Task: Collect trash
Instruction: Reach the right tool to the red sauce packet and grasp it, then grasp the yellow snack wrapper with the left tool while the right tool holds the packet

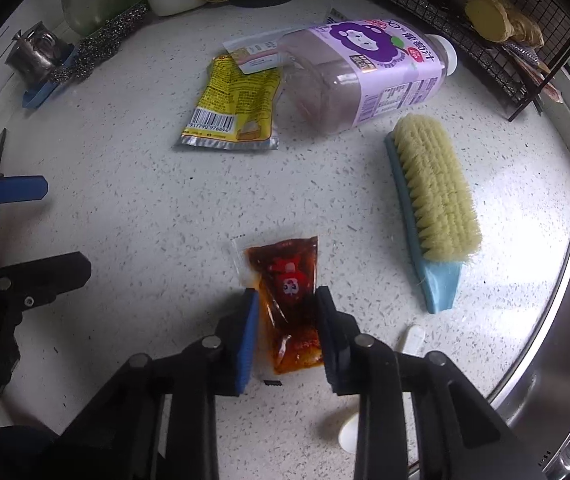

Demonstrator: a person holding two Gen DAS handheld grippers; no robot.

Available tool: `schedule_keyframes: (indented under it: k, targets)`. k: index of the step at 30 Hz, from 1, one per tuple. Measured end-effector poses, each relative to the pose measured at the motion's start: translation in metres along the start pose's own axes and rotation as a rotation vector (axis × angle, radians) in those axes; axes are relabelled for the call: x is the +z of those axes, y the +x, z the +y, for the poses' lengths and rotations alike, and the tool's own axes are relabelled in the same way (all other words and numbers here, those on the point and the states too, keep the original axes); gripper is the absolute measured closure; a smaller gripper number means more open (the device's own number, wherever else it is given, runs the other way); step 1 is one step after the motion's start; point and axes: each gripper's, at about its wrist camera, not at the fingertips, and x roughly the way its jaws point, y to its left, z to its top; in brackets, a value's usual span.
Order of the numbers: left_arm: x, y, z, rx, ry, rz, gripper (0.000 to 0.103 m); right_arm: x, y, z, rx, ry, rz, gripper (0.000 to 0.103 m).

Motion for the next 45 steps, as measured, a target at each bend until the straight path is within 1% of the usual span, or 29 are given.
schedule_keyframes:
  k: [2,5,7,10,11,12,15,19,22,27,36,40,42,44,45]
  targets:
    - [0.001,-0.001,-0.002,0.004,-0.004,-0.003,0.0,-0.004,-0.002,0.0,0.011,0.01,-0.008,0.094]
    - [0.003,-0.006,-0.003,-0.006,-0.015,-0.006,0.0,-0.013,-0.004,-0.003,0.05,0.05,-0.016,0.097]
    - [0.007,-0.008,-0.007,-0.013,-0.017,-0.012,0.0,-0.02,-0.008,-0.013,0.07,0.086,-0.021,0.097]
    - [0.018,-0.013,-0.012,-0.022,-0.02,-0.027,0.0,-0.019,-0.02,-0.025,0.067,0.126,-0.048,0.097]
    - [0.022,-0.013,-0.014,-0.033,-0.011,0.005,0.0,-0.018,-0.025,-0.028,0.065,0.137,-0.058,0.097]
    - [0.028,-0.013,-0.017,-0.035,-0.01,0.002,0.0,-0.017,-0.031,-0.033,0.063,0.152,-0.072,0.097]
    - [0.045,-0.009,-0.023,-0.036,-0.012,-0.003,0.0,-0.008,-0.042,-0.051,0.068,0.199,-0.097,0.097]
    - [0.069,0.006,-0.031,-0.045,-0.024,0.01,0.0,0.005,-0.049,-0.068,0.071,0.251,-0.113,0.097]
    - [0.089,0.023,-0.042,-0.02,-0.02,0.03,0.0,0.013,-0.046,-0.076,0.073,0.272,-0.119,0.097]
    - [0.114,0.042,-0.047,-0.008,-0.025,0.05,0.0,0.026,-0.038,-0.085,0.07,0.297,-0.113,0.097]
    - [0.141,0.077,-0.049,0.029,-0.049,0.094,0.0,0.041,-0.021,-0.094,0.081,0.305,-0.072,0.097]
    - [0.153,0.087,-0.049,0.08,-0.059,0.096,0.0,0.043,-0.019,-0.096,0.095,0.306,-0.068,0.097]
    - [0.157,0.088,-0.046,0.094,-0.074,0.086,0.004,0.047,-0.017,-0.095,0.099,0.307,-0.065,0.097]
    - [0.158,0.087,-0.046,0.107,-0.072,0.079,0.012,0.046,-0.017,-0.098,0.106,0.311,-0.065,0.097]
    - [0.159,0.088,-0.046,0.106,-0.063,0.079,0.013,0.046,-0.018,-0.101,0.108,0.313,-0.064,0.097]
